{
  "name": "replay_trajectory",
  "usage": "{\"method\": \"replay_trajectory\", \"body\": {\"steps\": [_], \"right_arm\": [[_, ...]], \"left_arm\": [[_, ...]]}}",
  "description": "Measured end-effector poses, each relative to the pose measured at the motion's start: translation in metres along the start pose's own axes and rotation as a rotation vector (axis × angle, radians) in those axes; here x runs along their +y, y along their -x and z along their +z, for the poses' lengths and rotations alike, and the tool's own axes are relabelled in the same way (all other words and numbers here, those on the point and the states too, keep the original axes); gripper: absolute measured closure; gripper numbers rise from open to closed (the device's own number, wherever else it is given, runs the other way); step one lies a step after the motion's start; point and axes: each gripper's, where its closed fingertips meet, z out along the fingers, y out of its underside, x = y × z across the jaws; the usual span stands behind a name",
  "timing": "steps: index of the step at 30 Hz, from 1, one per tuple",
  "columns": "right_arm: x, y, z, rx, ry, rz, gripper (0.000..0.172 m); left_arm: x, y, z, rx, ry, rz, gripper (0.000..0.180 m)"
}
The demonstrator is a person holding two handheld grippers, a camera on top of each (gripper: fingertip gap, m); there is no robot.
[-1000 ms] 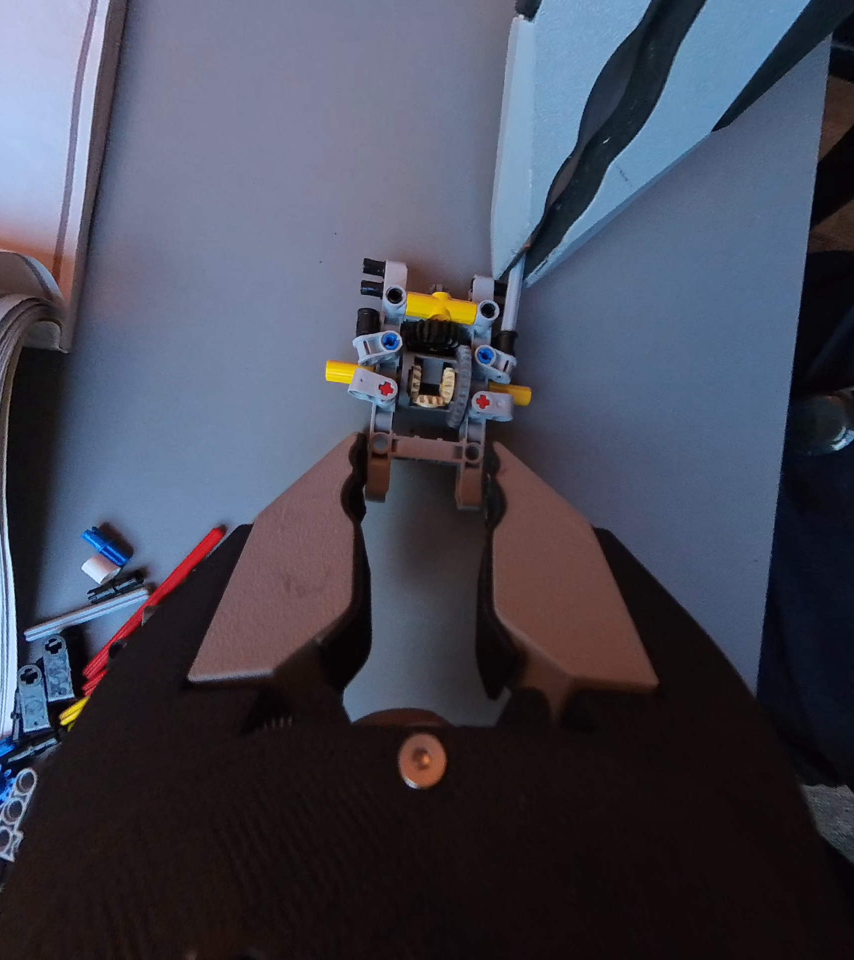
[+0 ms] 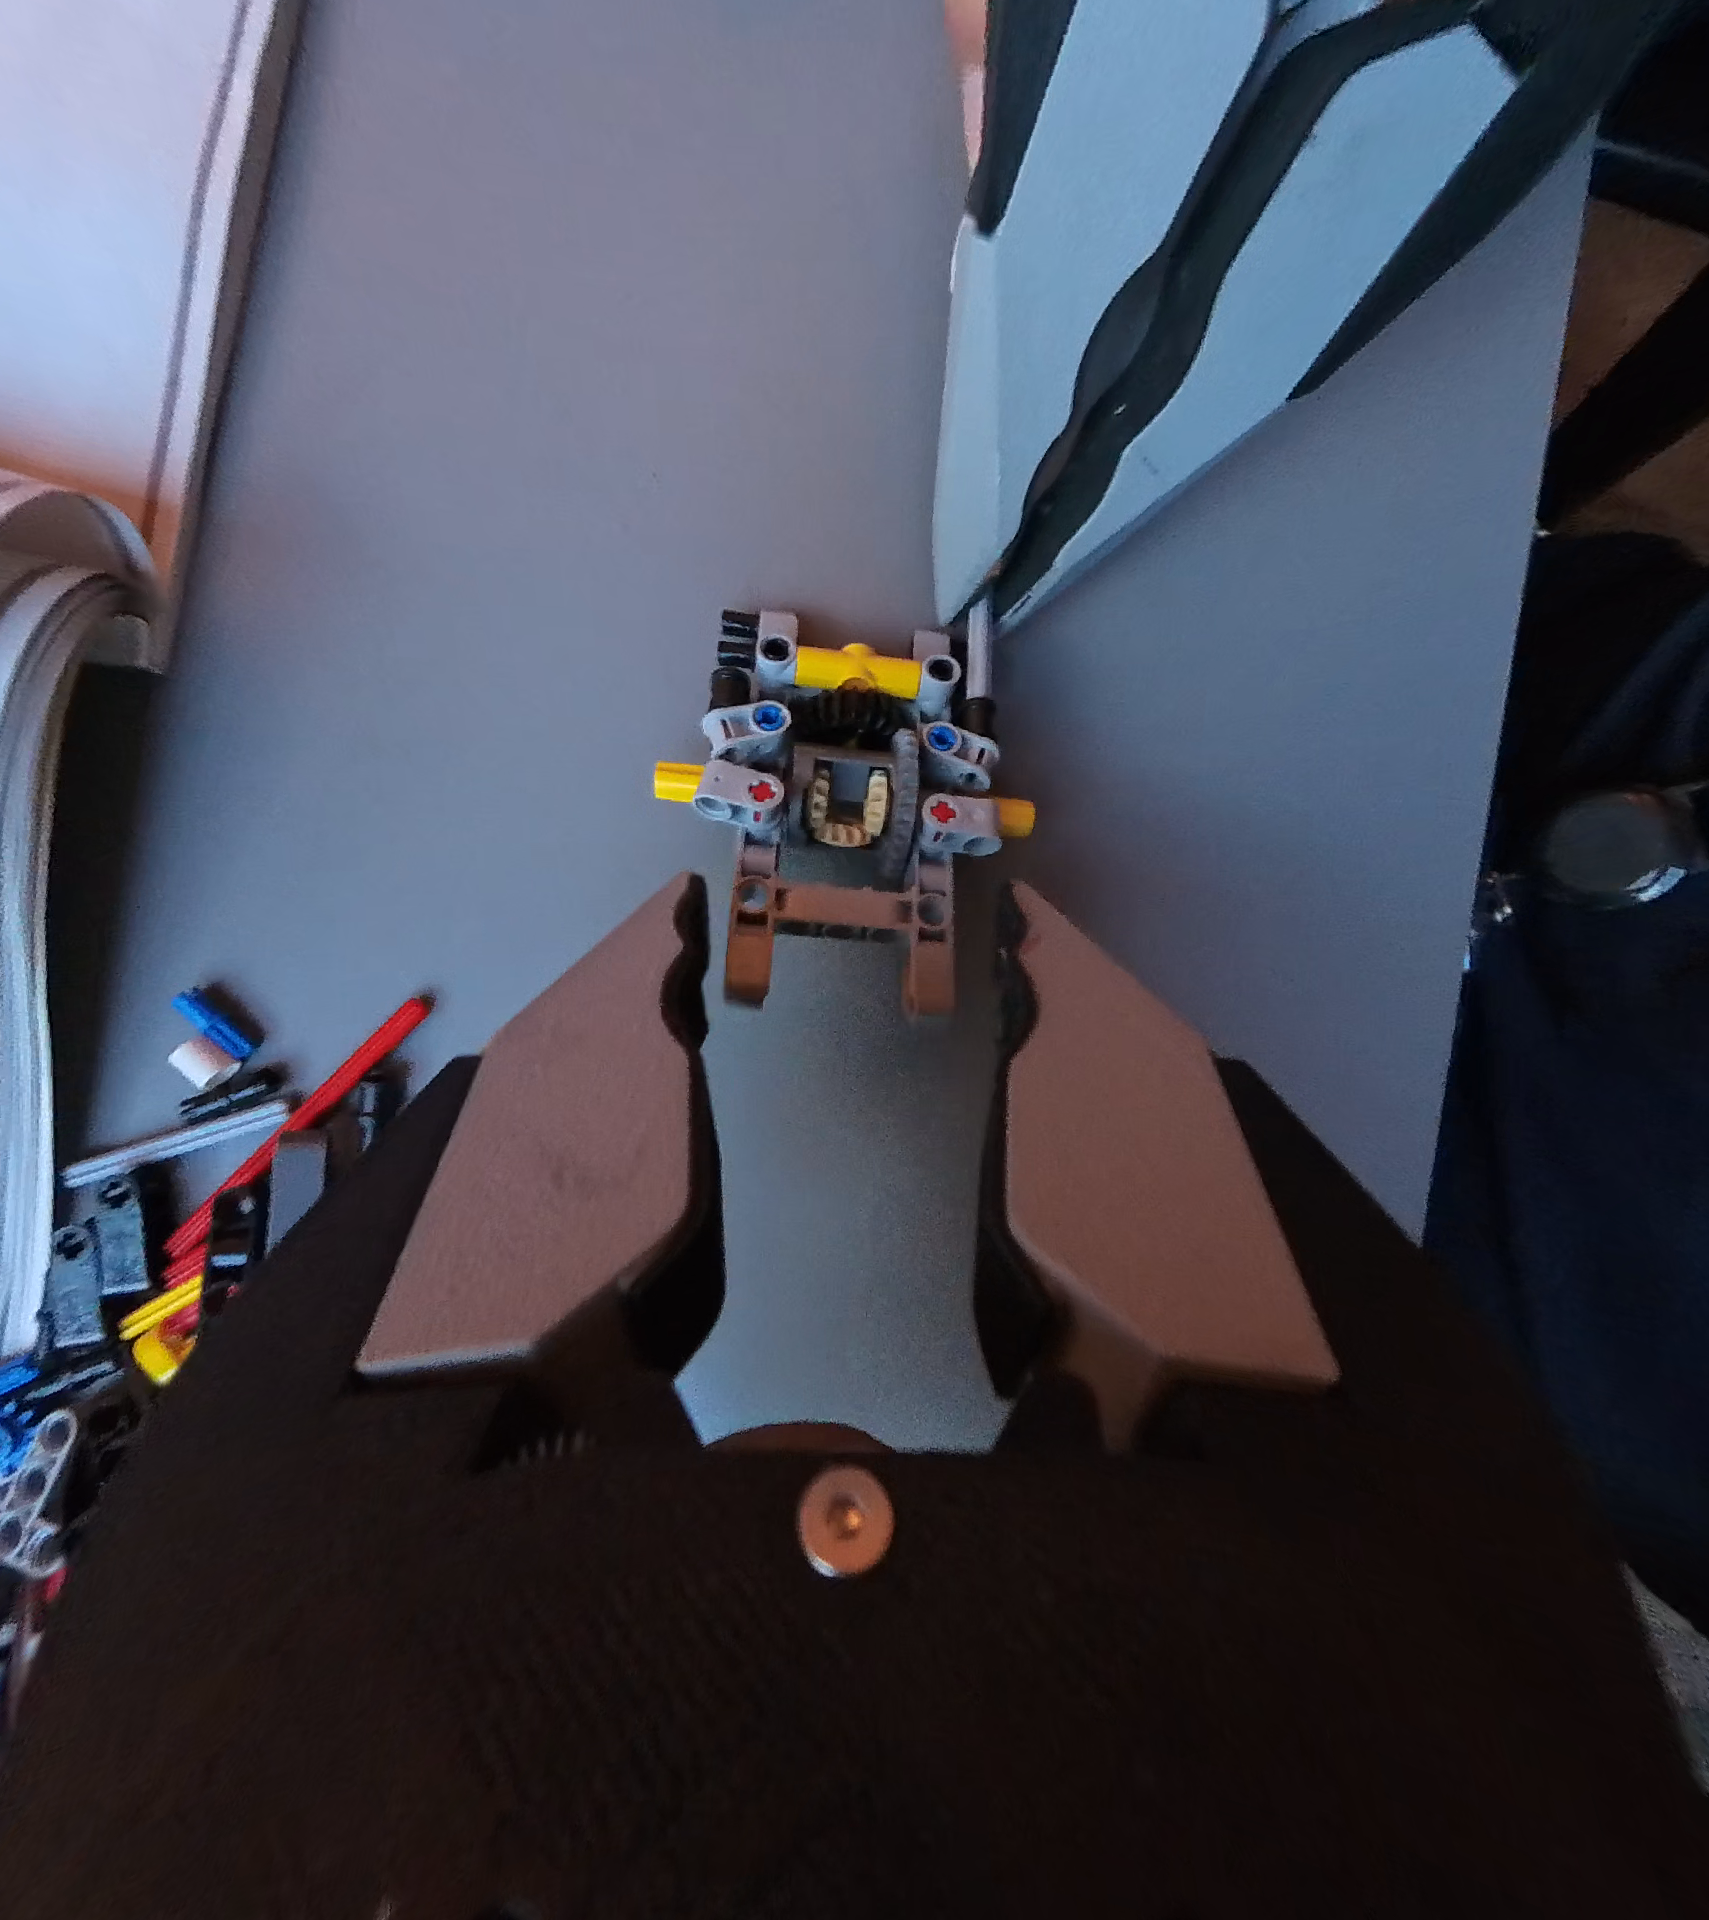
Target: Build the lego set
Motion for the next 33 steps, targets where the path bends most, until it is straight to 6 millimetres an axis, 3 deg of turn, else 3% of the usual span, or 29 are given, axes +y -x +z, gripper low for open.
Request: {"method": "replay_trajectory", "body": {"steps": [4,14,20,29,33], "right_arm": [[-0.001,0.001,0.0,-0.018,-0.008,0.014,0.17],[-0.002,0.001,0.001,-0.017,-0.014,0.016,0.17],[-0.005,0.0,0.0,-0.017,-0.019,0.04,0.17],[-0.005,0.002,0.004,-0.026,0.005,0.06,0.17],[-0.007,0.002,0.006,-0.007,0.01,0.03,0.171]], "left_arm": [[-0.015,-0.01,-0.007,-0.004,-0.03,0.069,0.146],[-0.018,-0.018,0.013,-0.037,0.111,0.232,0.164],[-0.015,-0.017,0.014,-0.066,0.161,0.232,0.164],[-0.015,-0.015,0.014,-0.137,0.062,0.099,0.164],[-0.012,-0.016,0.012,-0.128,0.041,0.141,0.164]]}}
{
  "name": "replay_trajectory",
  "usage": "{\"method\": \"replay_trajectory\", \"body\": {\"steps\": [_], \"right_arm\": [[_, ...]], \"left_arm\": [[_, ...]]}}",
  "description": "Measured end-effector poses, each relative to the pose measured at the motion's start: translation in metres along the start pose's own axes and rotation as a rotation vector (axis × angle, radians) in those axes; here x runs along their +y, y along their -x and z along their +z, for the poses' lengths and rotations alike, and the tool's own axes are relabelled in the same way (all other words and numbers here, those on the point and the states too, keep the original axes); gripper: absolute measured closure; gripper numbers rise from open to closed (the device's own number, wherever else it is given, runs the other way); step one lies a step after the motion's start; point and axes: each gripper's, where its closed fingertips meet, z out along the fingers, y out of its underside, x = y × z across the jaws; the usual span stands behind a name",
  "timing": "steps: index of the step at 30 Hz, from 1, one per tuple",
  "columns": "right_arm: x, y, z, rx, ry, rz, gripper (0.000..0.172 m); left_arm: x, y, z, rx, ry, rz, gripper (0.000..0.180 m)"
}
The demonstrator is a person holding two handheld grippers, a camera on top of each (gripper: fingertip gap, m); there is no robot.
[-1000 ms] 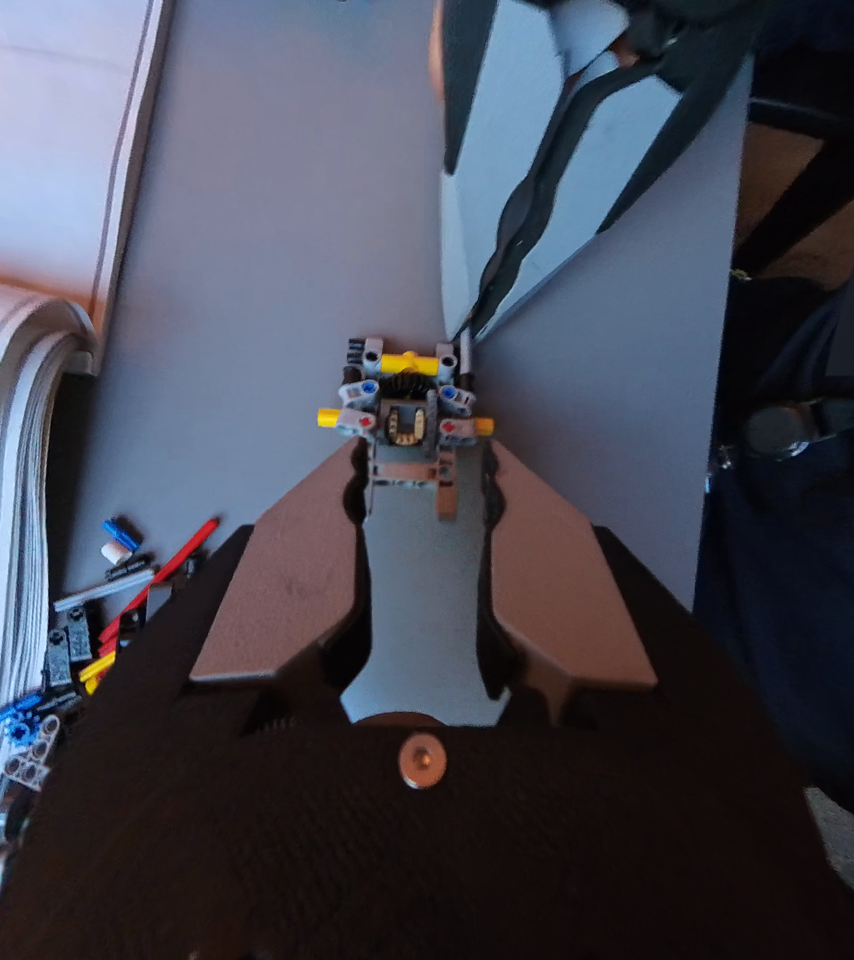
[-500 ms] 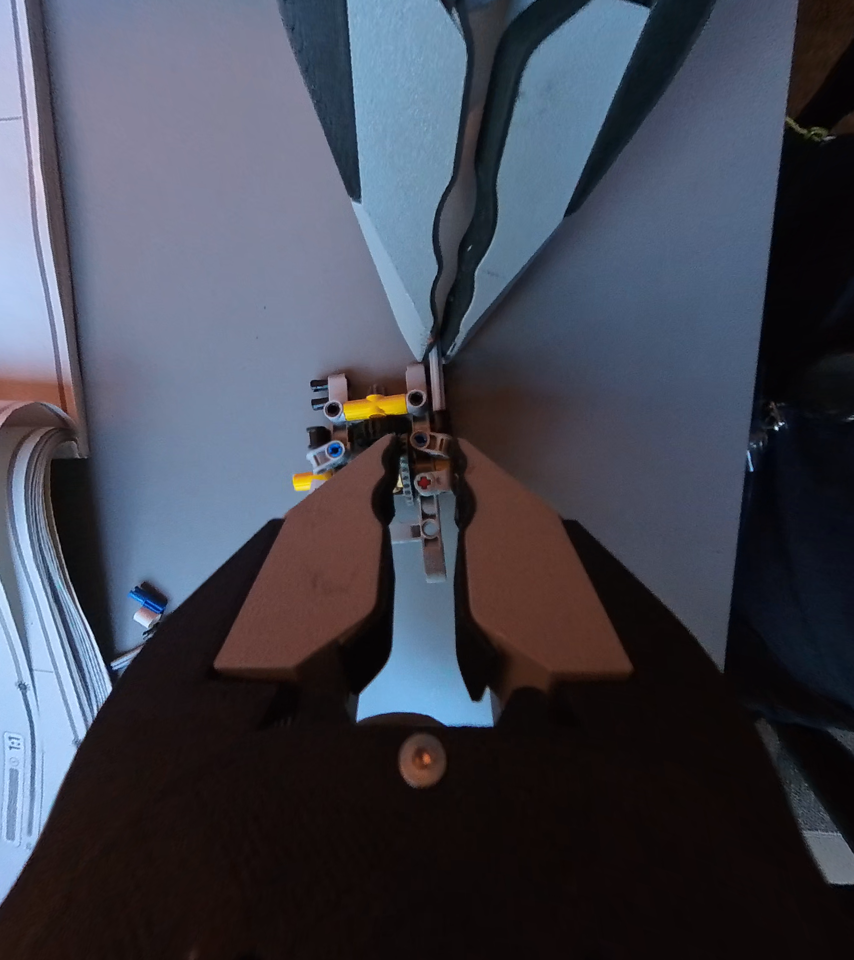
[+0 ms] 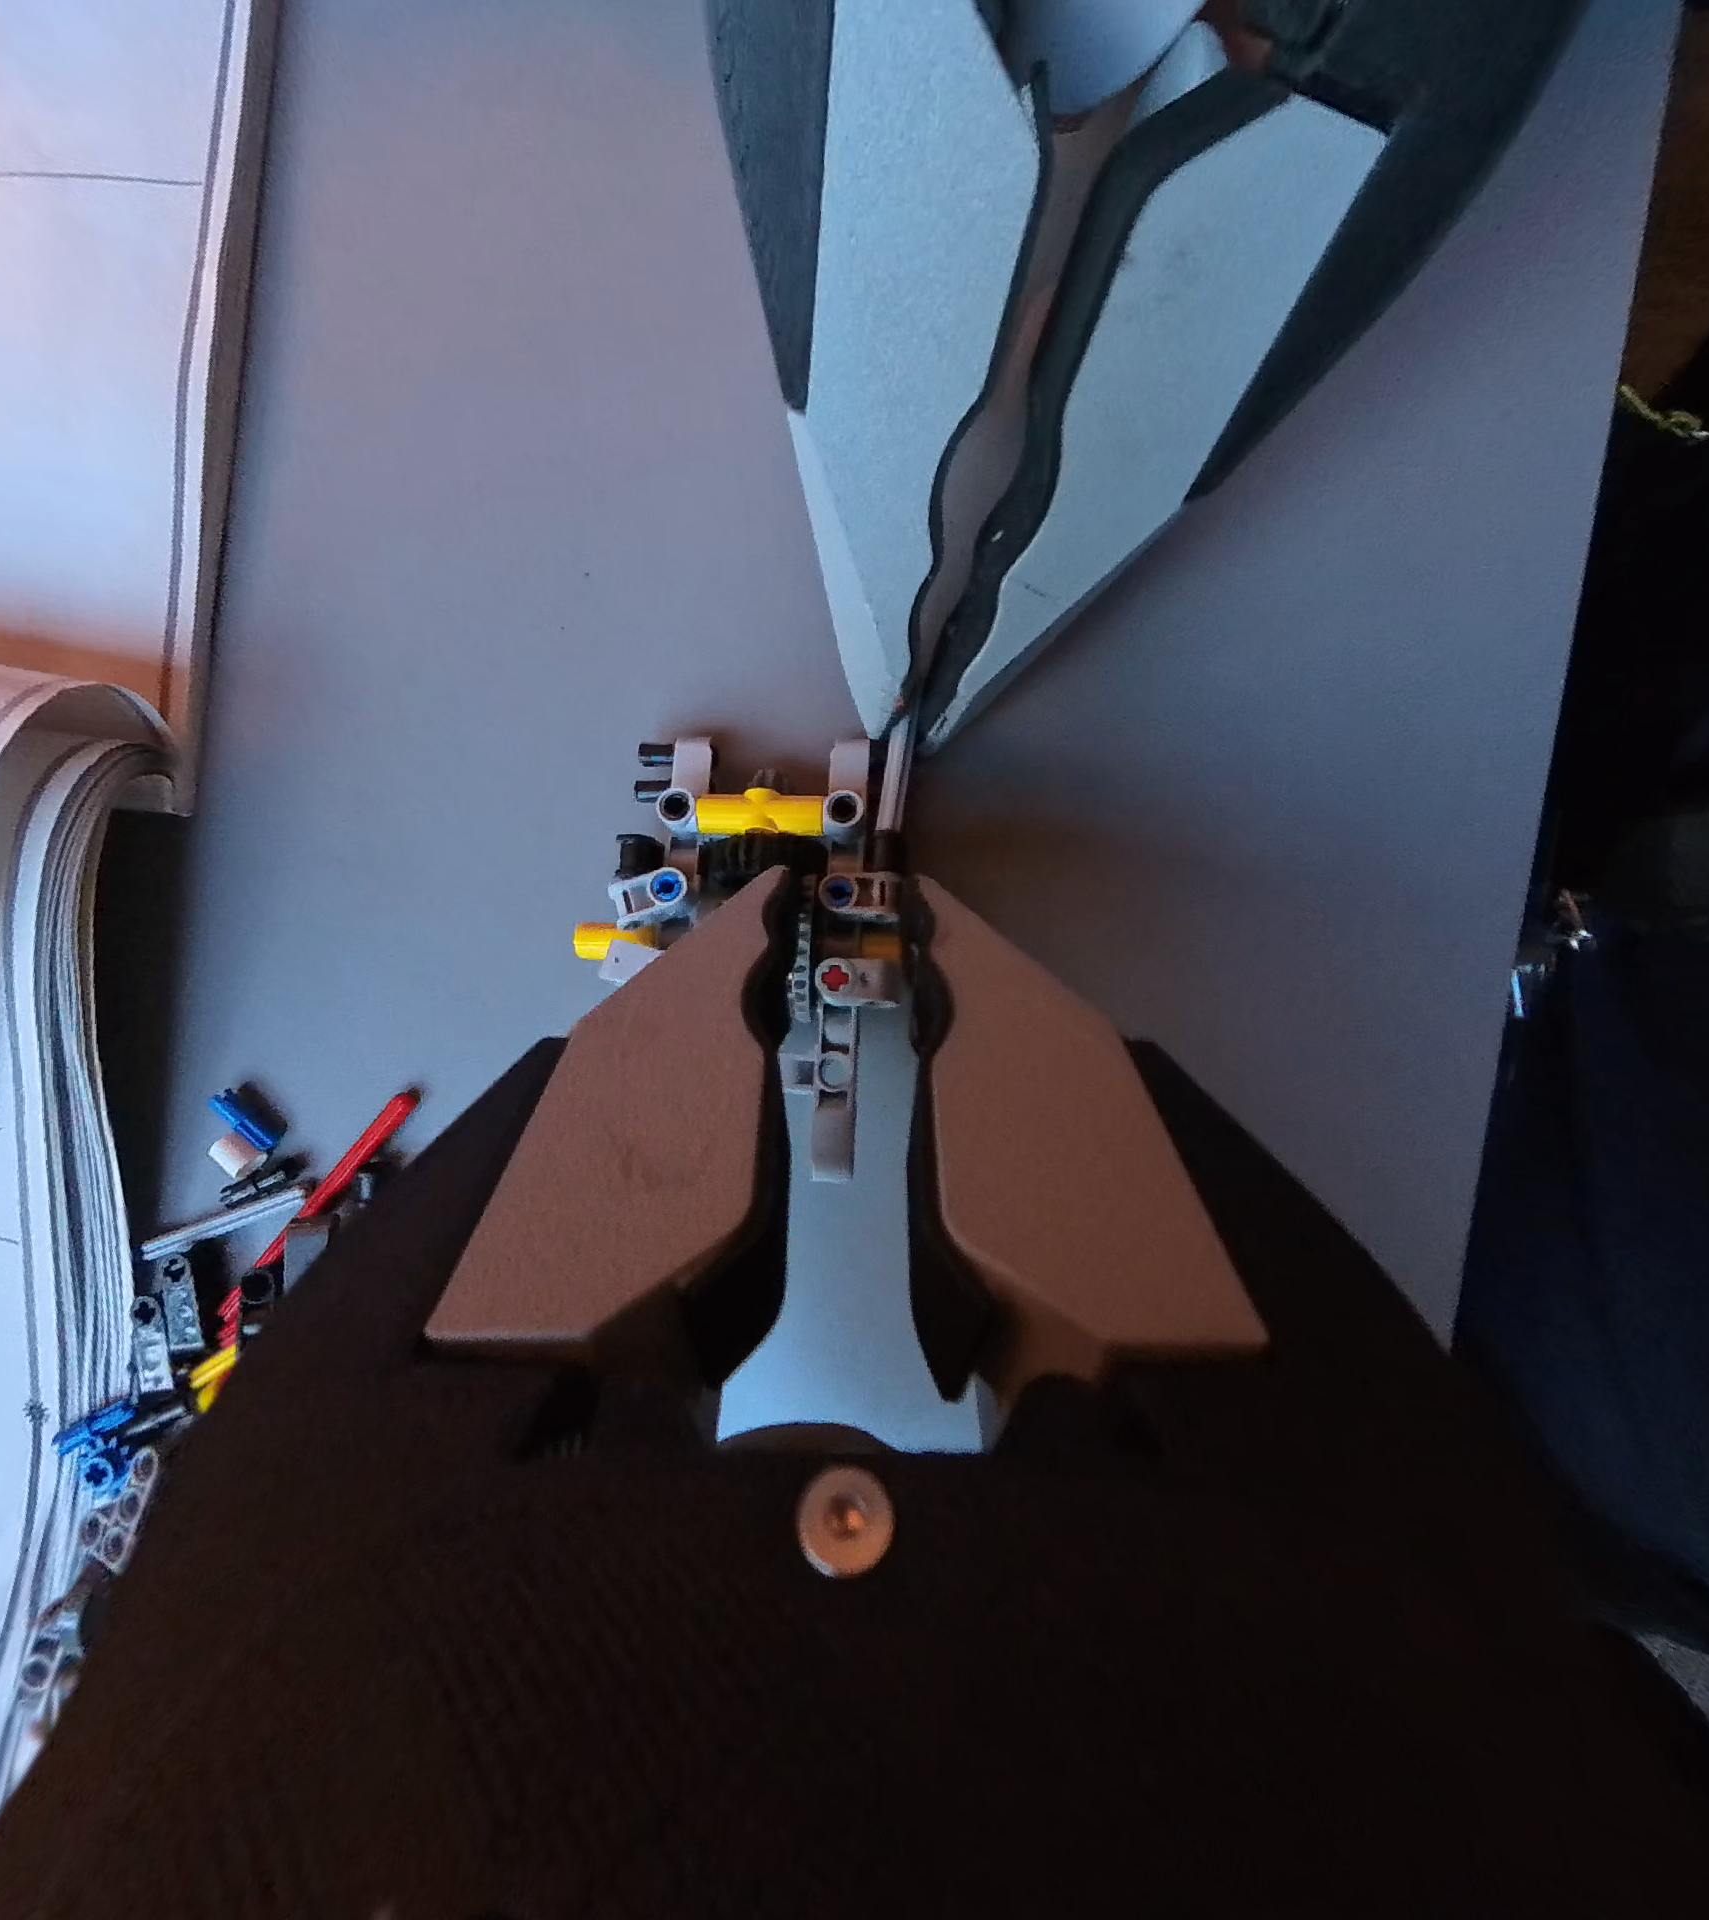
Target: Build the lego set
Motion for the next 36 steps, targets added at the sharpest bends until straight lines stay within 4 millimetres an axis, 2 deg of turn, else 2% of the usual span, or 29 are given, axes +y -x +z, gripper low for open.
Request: {"method": "replay_trajectory", "body": {"steps": [8,14,27,36], "right_arm": [[-0.002,-0.004,-0.003,0.045,-0.002,-0.106,0.171],[-0.003,-0.003,0.0,-0.008,-0.024,-0.032,0.171],[-0.013,-0.001,0.007,-0.025,-0.061,-0.025,0.171],[-0.015,-0.003,0.009,-0.035,-0.165,0.014,0.17]], "left_arm": [[-0.002,-0.001,0.001,0.044,-0.044,0.01,0.164],[-0.001,-0.001,0.0,0.028,-0.031,0.003,0.164],[0.007,-0.001,-0.006,0.025,-0.033,-0.039,0.165],[0.011,0.001,-0.009,0.026,-0.013,-0.017,0.164]]}}
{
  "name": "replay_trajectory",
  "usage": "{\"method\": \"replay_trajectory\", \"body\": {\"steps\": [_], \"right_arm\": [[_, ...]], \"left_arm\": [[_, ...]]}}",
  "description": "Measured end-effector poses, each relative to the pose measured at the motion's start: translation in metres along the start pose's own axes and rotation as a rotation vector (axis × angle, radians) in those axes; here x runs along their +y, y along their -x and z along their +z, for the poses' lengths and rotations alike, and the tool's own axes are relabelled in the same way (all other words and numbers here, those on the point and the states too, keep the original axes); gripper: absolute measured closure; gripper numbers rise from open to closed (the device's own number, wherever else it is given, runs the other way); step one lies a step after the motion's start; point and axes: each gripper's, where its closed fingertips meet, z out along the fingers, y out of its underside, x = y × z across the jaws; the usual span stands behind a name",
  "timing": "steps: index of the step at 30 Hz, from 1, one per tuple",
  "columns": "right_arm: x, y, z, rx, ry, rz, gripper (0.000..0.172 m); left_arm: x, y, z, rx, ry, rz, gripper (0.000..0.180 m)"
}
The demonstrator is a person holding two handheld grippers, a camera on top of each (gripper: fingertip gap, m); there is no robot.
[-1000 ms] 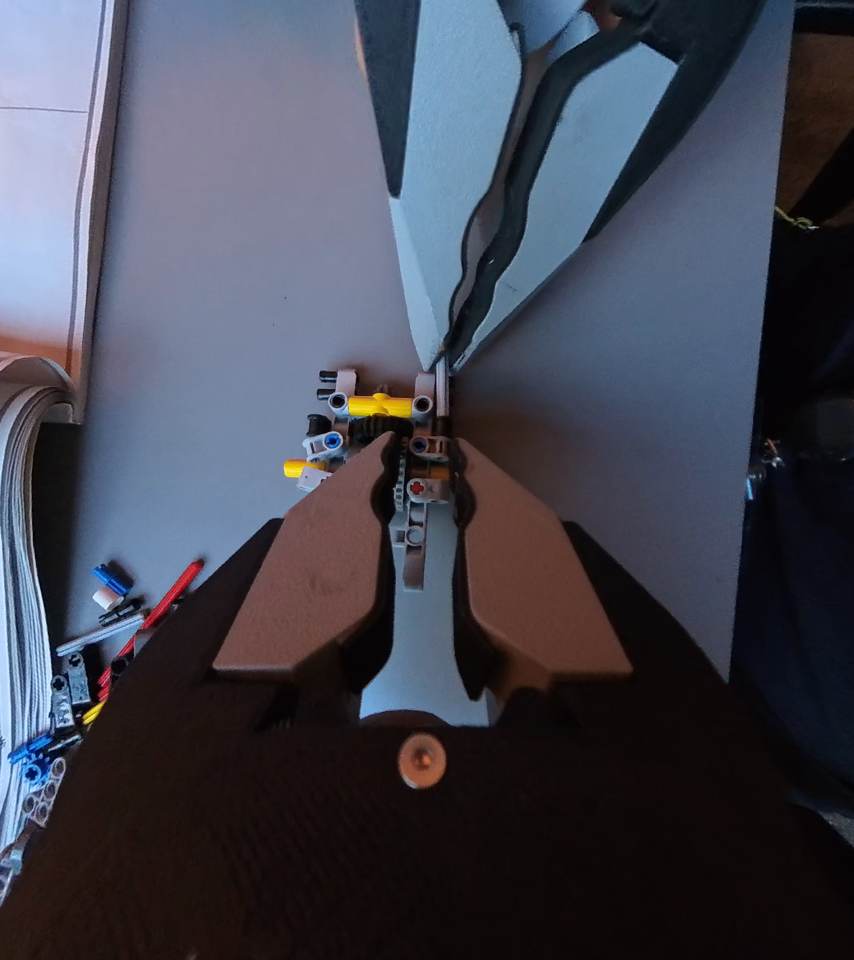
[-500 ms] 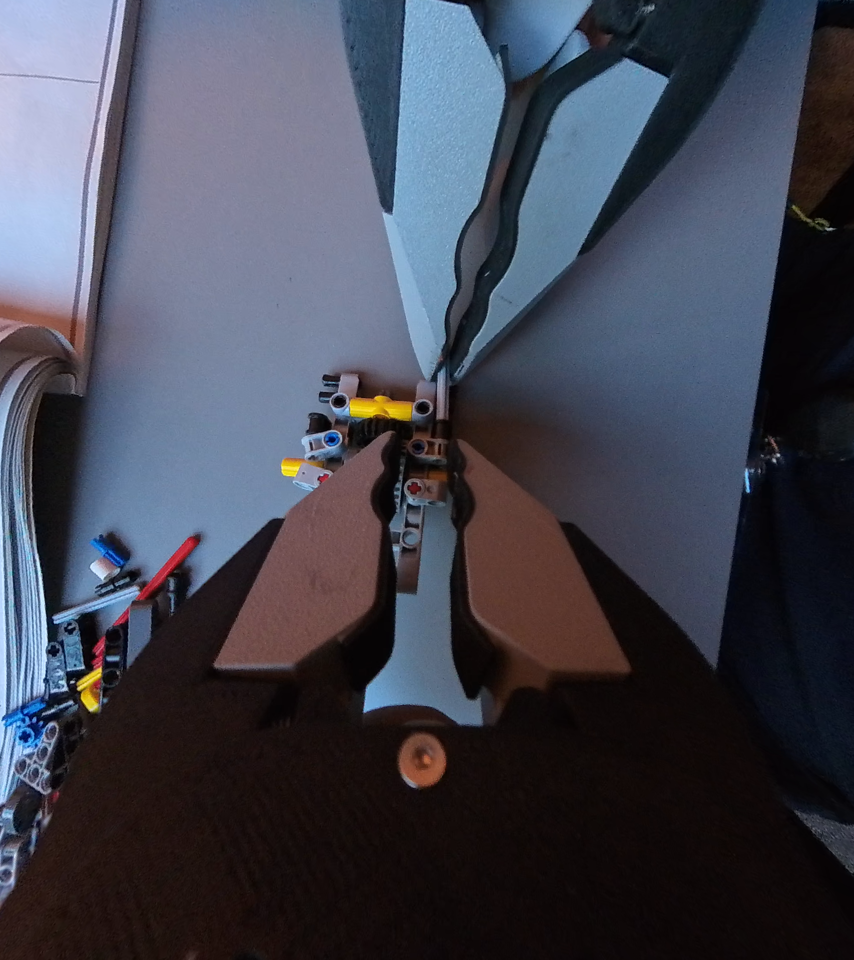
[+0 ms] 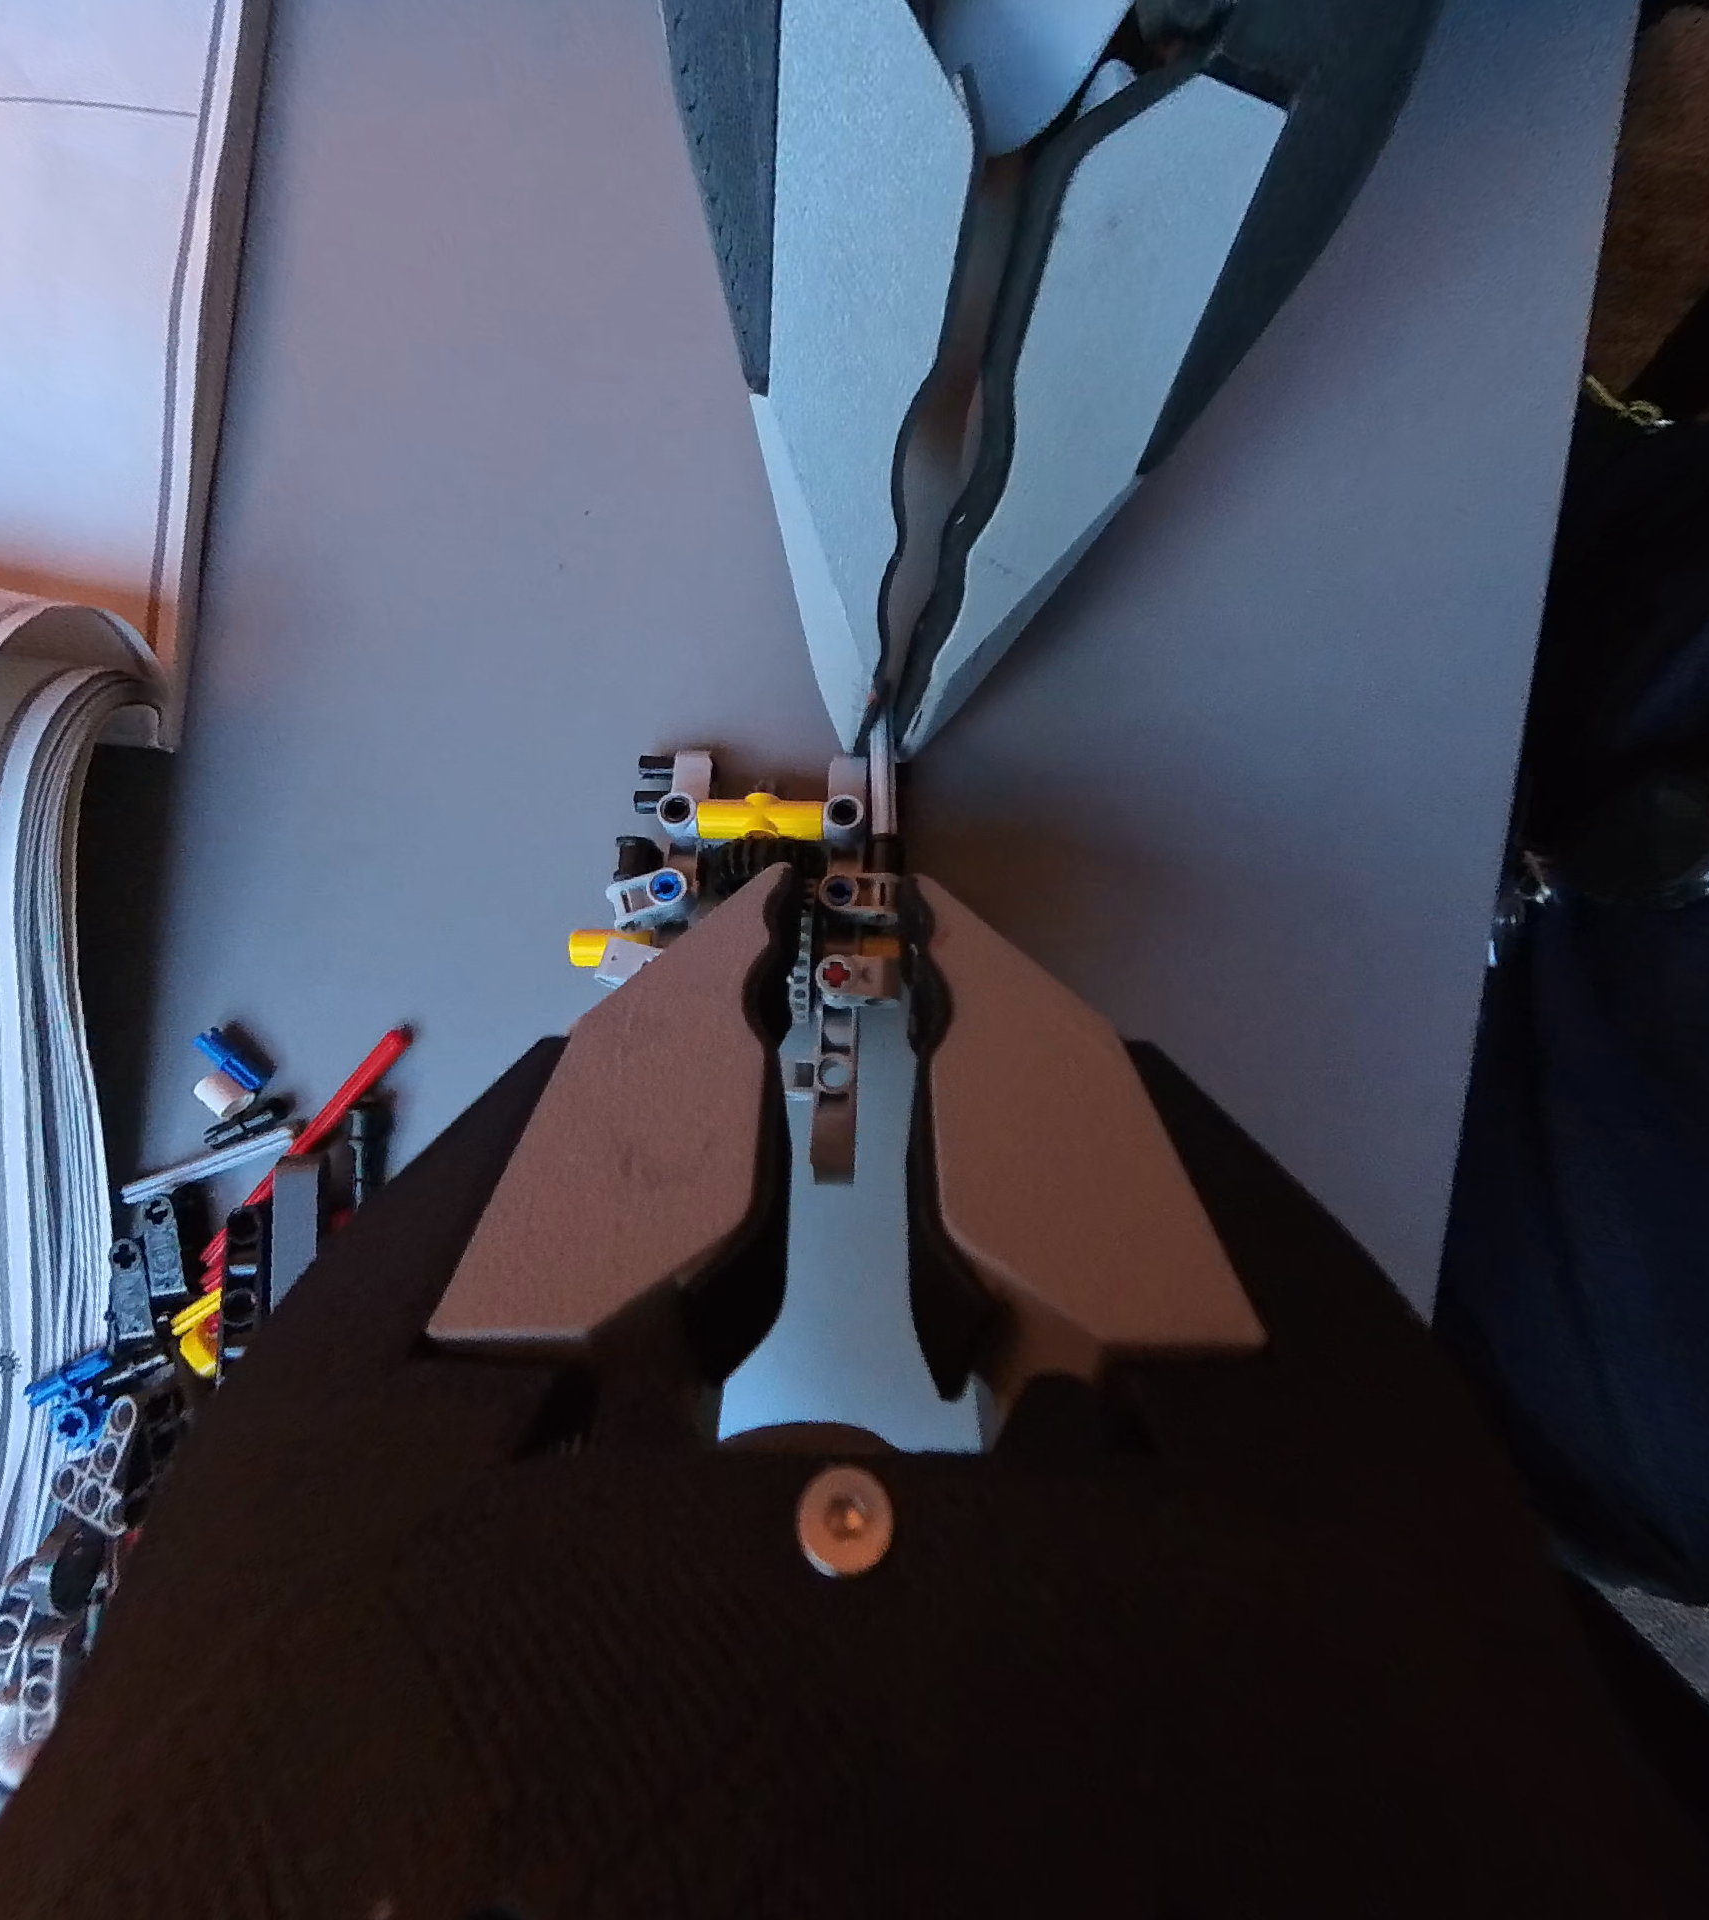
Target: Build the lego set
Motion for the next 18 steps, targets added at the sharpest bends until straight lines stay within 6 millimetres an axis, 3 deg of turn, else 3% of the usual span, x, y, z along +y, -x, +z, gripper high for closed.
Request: {"method": "replay_trajectory", "body": {"steps": [10,18], "right_arm": [[0.003,-0.001,0.0,-0.024,0.006,0.026,0.158],[-0.009,-0.003,-0.012,-0.07,-0.103,0.091,0.148]], "left_arm": [[0.0,0.004,0.0,0.022,-0.042,0.011,0.164],[-0.001,0.006,0.0,0.041,-0.117,0.007,0.164]]}}
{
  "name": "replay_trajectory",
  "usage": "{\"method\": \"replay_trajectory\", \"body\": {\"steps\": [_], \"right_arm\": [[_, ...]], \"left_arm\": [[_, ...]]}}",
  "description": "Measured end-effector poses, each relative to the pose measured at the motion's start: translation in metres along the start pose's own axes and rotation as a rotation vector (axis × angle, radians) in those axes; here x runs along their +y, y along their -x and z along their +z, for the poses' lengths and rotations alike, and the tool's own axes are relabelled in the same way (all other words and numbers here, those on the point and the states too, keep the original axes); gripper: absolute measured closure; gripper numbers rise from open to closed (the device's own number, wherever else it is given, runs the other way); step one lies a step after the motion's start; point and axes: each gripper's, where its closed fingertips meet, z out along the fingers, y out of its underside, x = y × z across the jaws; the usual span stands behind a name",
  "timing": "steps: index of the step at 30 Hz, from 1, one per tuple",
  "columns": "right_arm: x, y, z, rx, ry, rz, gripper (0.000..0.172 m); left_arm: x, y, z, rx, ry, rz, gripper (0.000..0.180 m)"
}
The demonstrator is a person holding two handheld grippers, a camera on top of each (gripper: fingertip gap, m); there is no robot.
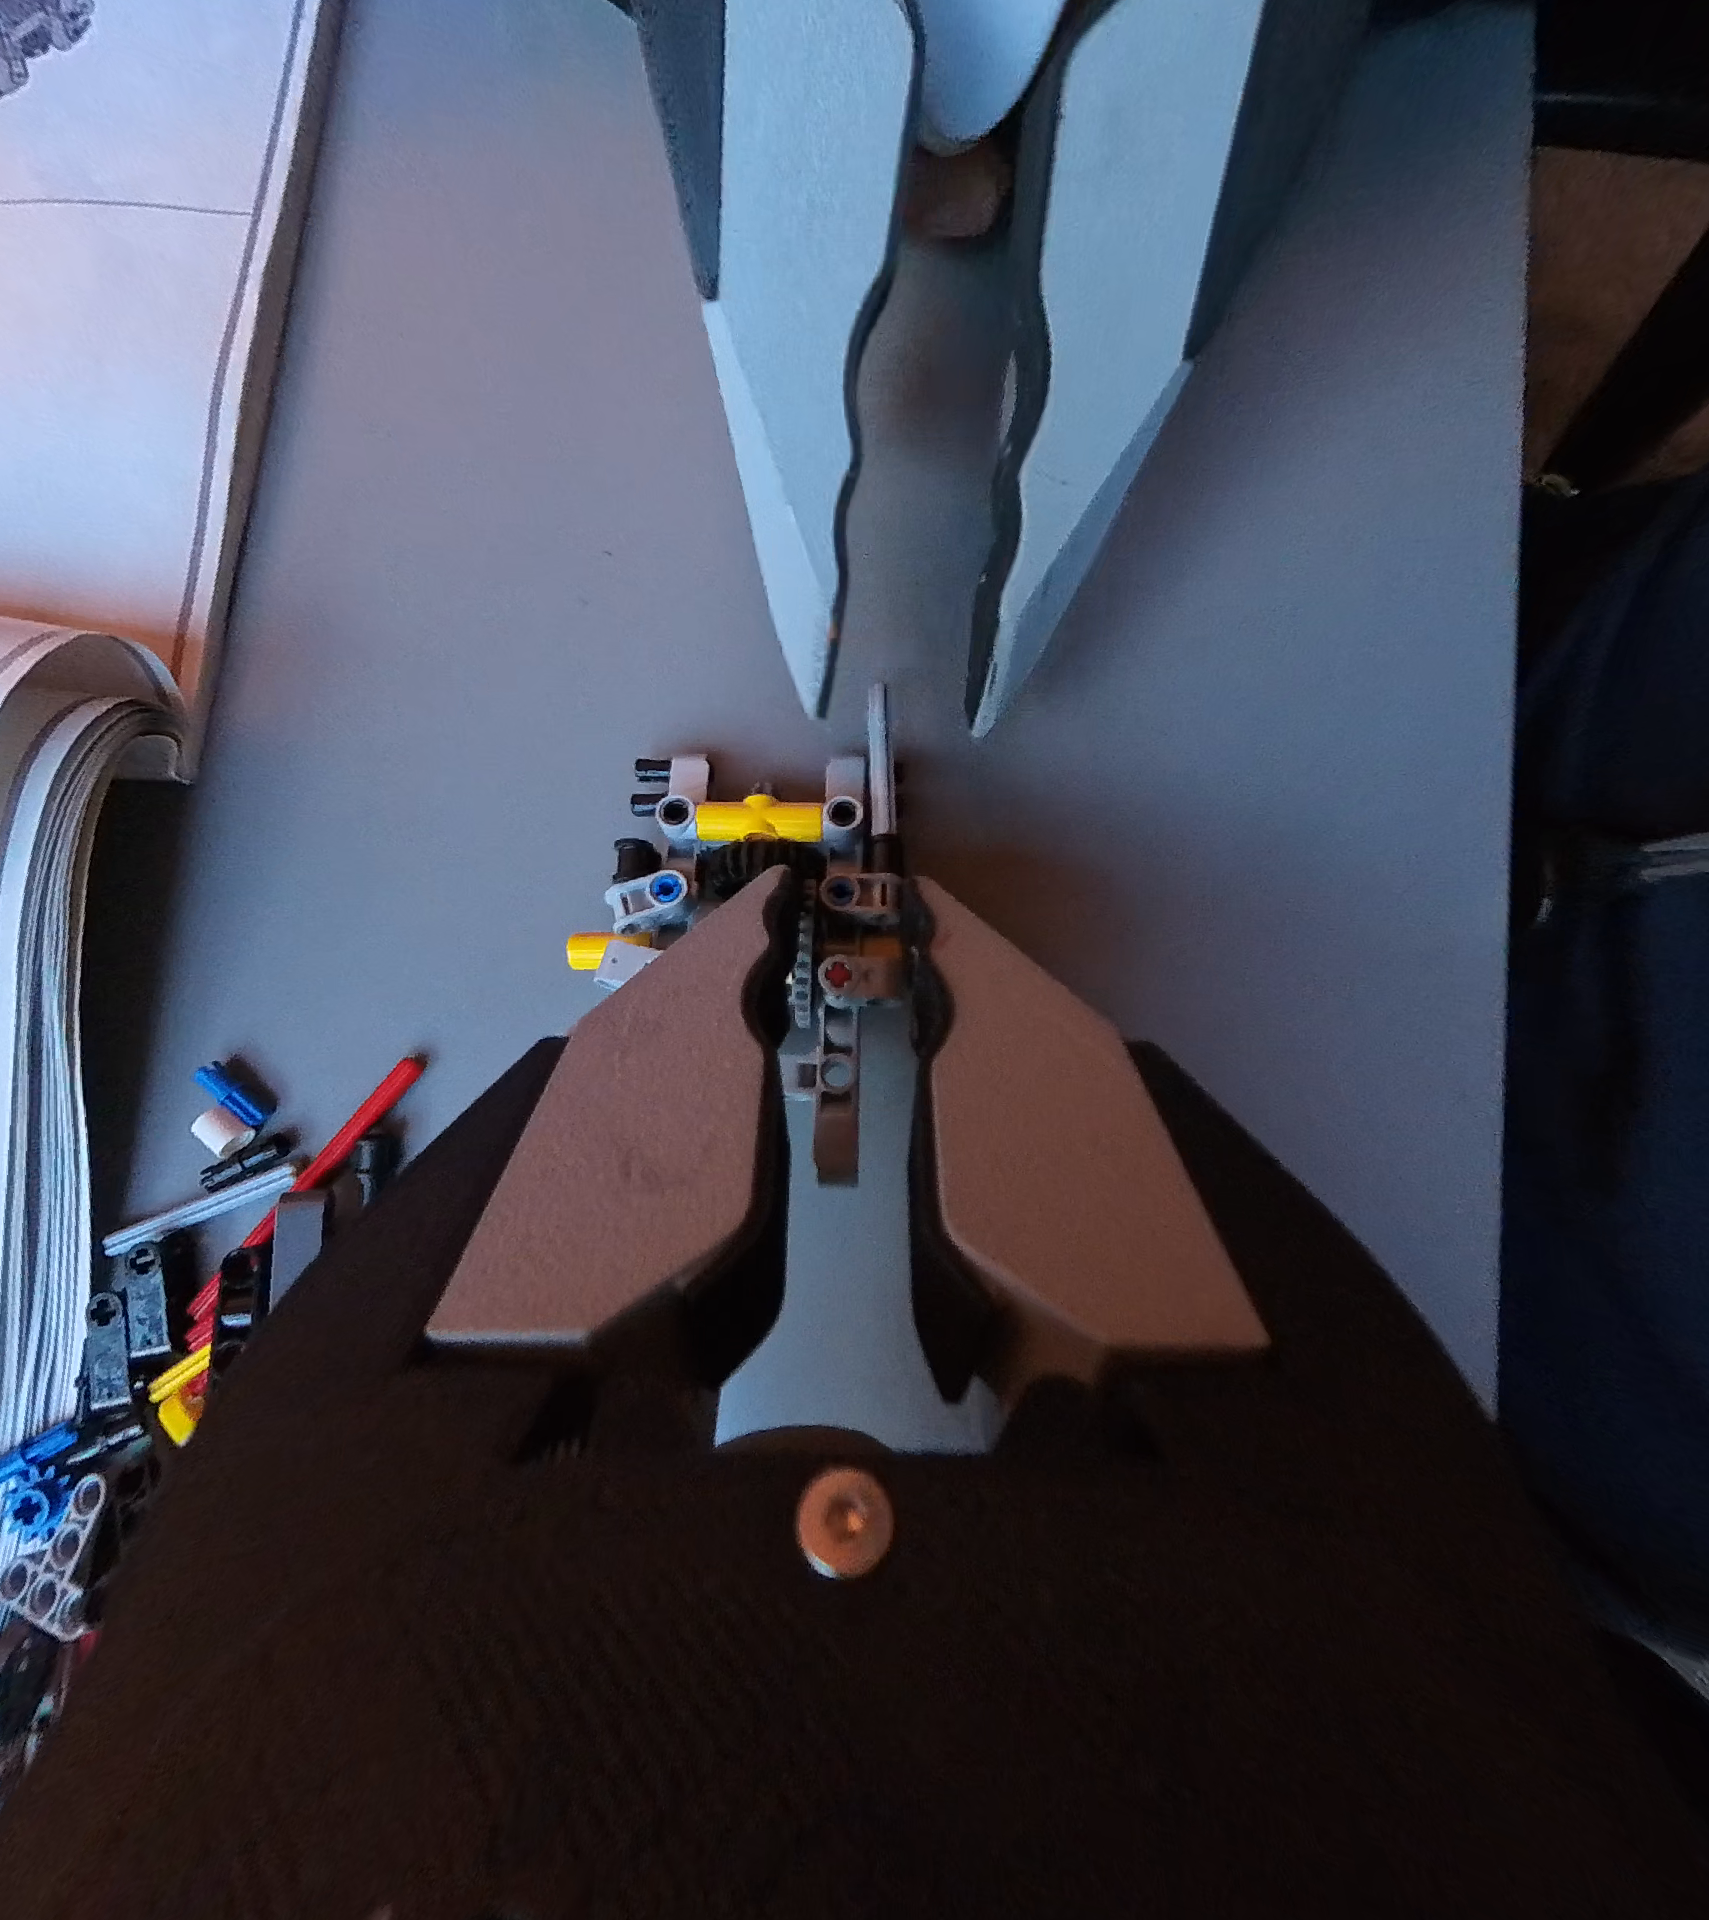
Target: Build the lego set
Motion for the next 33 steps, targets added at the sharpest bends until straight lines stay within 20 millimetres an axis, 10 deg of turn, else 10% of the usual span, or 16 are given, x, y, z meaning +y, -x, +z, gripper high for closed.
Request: {"method": "replay_trajectory", "body": {"steps": [33], "right_arm": [[-0.004,-0.016,-0.013,-0.005,-0.078,0.107,0.129]], "left_arm": [[-0.002,0.001,0.001,0.022,-0.078,-0.011,0.163]]}}
